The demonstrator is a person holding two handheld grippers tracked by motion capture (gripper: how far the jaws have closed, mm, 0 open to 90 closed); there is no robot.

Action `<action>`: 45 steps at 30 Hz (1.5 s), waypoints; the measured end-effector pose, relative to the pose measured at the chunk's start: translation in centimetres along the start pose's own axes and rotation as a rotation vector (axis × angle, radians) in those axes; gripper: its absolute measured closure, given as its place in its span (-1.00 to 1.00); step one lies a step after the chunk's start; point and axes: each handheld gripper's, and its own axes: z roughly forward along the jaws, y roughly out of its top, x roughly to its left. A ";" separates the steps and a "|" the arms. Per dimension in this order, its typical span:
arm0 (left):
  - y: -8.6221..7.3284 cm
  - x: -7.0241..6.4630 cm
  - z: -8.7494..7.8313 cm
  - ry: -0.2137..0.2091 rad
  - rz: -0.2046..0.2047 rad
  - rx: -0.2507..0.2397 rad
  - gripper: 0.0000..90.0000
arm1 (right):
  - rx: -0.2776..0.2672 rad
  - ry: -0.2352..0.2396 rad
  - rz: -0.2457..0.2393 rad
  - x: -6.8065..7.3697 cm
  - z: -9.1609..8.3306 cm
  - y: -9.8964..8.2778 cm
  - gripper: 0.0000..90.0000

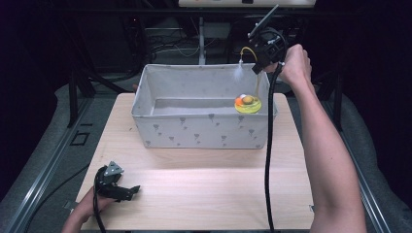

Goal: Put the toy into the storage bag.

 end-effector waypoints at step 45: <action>0.0 0.0 0.0 0.000 0.000 0.000 -1.00 | 0.066 0.071 0.023 -0.5 5.1 -3.4 0.96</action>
